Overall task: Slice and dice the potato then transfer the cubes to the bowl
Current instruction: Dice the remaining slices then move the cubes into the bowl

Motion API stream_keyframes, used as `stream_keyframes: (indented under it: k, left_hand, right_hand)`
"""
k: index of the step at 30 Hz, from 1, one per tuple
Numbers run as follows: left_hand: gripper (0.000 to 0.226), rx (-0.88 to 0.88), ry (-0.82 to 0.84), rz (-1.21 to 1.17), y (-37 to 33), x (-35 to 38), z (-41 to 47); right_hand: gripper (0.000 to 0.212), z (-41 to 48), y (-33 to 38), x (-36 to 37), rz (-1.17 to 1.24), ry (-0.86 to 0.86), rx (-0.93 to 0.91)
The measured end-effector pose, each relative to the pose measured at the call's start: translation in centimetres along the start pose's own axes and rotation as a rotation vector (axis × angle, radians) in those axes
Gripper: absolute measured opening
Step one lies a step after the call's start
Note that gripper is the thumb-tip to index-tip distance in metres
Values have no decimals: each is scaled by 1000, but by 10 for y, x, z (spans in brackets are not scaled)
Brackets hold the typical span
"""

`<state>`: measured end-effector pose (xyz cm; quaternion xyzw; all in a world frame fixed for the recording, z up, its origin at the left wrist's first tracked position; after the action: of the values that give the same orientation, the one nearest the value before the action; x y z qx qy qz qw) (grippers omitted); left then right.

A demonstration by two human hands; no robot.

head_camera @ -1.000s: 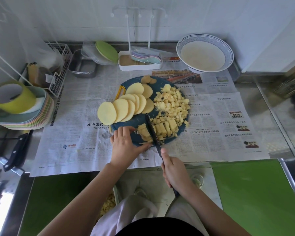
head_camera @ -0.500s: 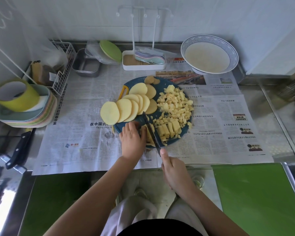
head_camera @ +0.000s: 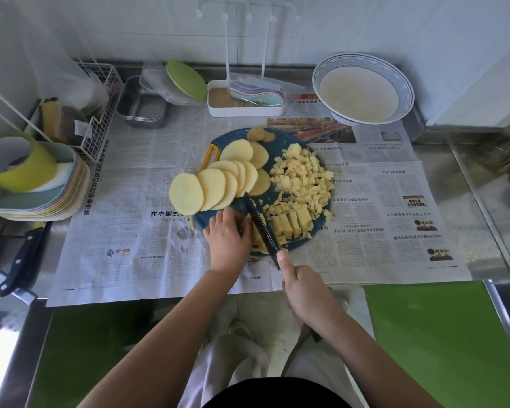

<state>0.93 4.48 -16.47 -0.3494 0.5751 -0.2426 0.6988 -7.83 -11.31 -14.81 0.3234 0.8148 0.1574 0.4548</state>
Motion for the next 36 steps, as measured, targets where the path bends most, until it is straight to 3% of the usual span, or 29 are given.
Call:
stream_keyframes:
  k: [4, 10, 23, 36]
  left_hand:
    - [16, 11, -24, -2, -1, -1, -2]
    - [23, 162, -99, 146, -9, 2, -10]
    - [21, 181, -109, 204, -12, 5, -8]
    - [34, 175, -84, 125, -8, 8, -6]
  right_hand:
    - [65, -1, 2, 0, -39, 3, 21]
    - [63, -2, 0, 7, -55, -21, 27]
    - [59, 5, -2, 28, -107, -45, 47]
    - [63, 4, -7, 24, 40, -154, -2]
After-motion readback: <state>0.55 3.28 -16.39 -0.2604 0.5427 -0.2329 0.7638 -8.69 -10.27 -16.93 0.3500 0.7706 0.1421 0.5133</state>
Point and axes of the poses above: each hand's wrist, its own z-axis towards the middle knuckle, its own x-axis out of the palm, y = z × x, the point moved 9 cm from there along z, towards the middle knuckle, and after that the axes turned 7 degrees about -z, right-handed, at the moved point
